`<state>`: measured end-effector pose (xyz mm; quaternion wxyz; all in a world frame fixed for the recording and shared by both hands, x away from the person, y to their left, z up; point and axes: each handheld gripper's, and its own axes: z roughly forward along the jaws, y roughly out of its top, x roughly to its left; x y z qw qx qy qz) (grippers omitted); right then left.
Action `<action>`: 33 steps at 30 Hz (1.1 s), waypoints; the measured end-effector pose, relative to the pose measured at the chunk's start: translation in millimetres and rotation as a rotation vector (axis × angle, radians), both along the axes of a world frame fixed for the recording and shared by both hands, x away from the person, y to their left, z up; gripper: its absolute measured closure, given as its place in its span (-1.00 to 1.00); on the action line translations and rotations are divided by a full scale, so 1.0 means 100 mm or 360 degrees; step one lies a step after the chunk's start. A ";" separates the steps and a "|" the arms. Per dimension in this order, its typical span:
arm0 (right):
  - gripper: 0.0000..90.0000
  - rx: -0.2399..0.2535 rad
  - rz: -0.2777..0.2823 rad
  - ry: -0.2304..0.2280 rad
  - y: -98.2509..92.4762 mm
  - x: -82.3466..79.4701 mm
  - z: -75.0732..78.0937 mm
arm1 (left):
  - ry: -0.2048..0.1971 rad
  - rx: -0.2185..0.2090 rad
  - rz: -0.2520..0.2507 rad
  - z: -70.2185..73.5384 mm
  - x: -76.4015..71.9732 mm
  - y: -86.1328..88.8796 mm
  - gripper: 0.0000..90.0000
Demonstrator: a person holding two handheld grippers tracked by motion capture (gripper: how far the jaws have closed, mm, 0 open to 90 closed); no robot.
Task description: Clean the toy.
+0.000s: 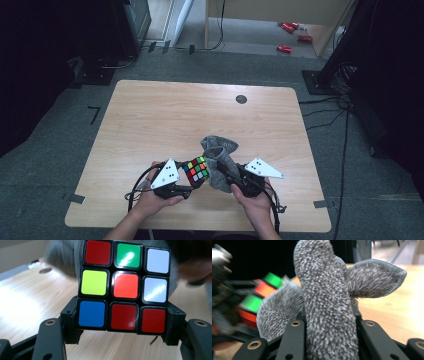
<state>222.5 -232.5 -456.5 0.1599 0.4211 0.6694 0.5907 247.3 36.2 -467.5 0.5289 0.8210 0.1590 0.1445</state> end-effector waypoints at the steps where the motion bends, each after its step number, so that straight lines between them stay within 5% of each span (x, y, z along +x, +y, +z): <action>1: 0.54 0.0014 0.0011 -0.0026 0.00 -0.02 0.03 | -0.0004 0.0040 0.0011 -0.02 0.00 -0.01 -0.25; 6: 0.53 0.0033 0.0139 -0.0147 0.14 -0.13 0.16 | -0.0005 0.0057 -0.0003 -0.04 -0.02 -0.06 -0.25; 13: 0.54 -0.0009 0.0005 0.0004 0.02 0.00 0.00 | 0.0029 -0.0076 -0.0030 0.02 -0.01 0.02 -0.25; 15: 0.54 0.0014 0.0002 -0.0002 -0.02 0.00 0.03 | 0.0036 -0.0031 -0.0014 0.01 0.01 0.01 -0.25; 18: 0.53 0.0057 0.0082 -0.0105 0.04 -0.08 0.16 | 0.0033 0.0067 0.0004 -0.05 0.01 -0.04 -0.25; 22: 0.51 -0.0016 0.0150 -0.0132 0.18 -0.13 0.18 | 0.0024 0.0057 -0.0009 -0.03 -0.02 -0.07 -0.25; 24: 0.52 0.0017 0.0122 -0.0102 0.17 -0.10 0.10 | 0.0008 0.0062 0.0002 -0.02 -0.03 -0.05 -0.25; 27: 0.53 -0.0094 -0.0001 -0.0032 0.10 -0.03 0.03 | 0.0028 0.0033 0.0026 0.01 -0.01 -0.03 -0.25; 29: 0.53 -0.0074 -0.0020 -0.0029 0.06 -0.04 0.04 | 0.0030 0.0086 0.0058 0.01 0.01 -0.04 -0.25; 31: 0.52 -0.0127 -0.0001 -0.0134 0.11 -0.10 0.11 | 0.0015 0.0225 0.0105 -0.01 0.00 -0.11 -0.25; 33: 0.51 -0.0235 0.0073 -0.0249 0.25 -0.18 0.19 | 0.0066 0.0314 0.0135 -0.02 0.00 -0.18 -0.25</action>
